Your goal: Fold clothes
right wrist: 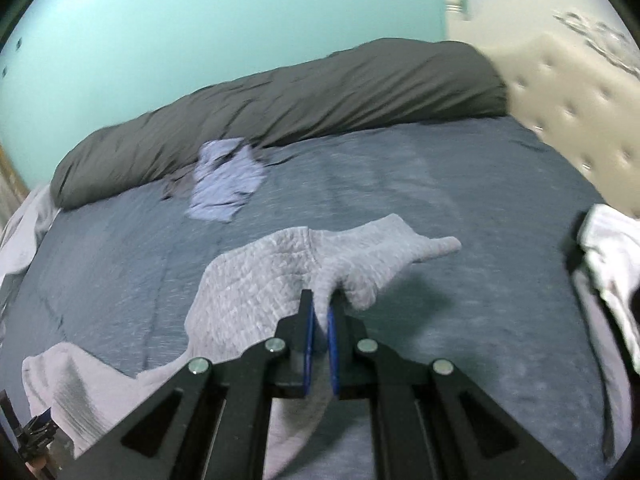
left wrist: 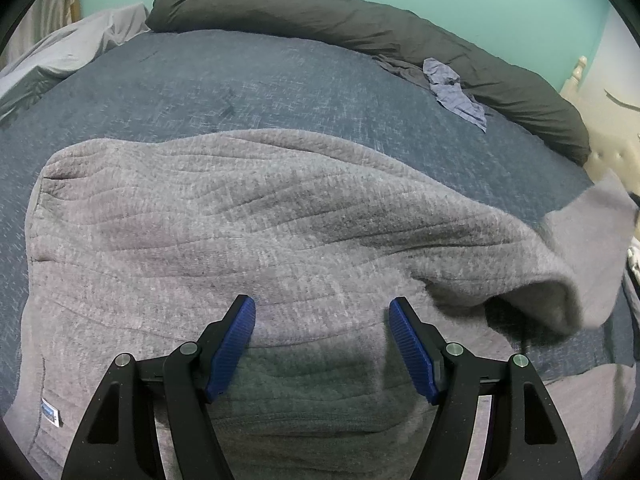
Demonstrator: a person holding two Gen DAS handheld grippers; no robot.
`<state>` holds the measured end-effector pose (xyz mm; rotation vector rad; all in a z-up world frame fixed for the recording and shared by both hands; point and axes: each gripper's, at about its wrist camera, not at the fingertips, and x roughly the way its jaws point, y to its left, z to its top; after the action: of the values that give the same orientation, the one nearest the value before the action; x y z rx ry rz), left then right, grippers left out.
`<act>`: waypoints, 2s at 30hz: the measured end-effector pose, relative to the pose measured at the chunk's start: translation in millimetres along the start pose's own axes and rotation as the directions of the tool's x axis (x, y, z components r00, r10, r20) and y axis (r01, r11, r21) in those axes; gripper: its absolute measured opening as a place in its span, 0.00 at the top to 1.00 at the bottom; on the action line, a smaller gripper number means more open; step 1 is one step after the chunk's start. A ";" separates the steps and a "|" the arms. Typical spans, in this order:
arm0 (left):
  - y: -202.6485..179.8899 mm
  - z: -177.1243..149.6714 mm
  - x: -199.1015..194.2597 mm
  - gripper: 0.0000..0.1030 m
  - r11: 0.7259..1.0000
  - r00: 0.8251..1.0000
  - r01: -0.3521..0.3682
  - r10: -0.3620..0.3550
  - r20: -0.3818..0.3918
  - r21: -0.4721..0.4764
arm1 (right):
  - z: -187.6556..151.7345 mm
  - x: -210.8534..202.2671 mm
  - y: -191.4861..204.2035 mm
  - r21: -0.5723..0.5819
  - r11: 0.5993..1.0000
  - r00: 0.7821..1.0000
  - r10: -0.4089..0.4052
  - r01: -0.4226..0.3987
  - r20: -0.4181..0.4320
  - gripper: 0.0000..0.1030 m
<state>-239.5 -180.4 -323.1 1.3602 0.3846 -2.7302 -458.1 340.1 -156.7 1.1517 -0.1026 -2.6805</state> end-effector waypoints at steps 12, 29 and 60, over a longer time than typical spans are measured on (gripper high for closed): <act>-6.2 -2.5 2.2 0.29 0.999 1.000 -0.020 0.021 -0.007 0.028 | -37.0 -1.0 -87.5 0.120 0.990 0.997 -0.072 0.076 -0.035 0.94; -9.6 -2.0 3.9 0.28 0.999 1.000 -0.028 0.029 -0.010 0.045 | -74.1 26.9 -147.6 0.317 0.940 0.991 -0.102 0.125 -0.087 0.61; -17.2 -4.5 8.8 0.23 0.995 0.998 -0.059 0.060 -0.015 0.079 | -99.9 57.8 -207.2 0.634 0.773 1.000 -0.010 0.015 -0.012 0.61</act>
<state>-244.3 -162.2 -329.4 1.3904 0.2355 -2.7139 -460.7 530.8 -297.8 1.3170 -1.0816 -2.7181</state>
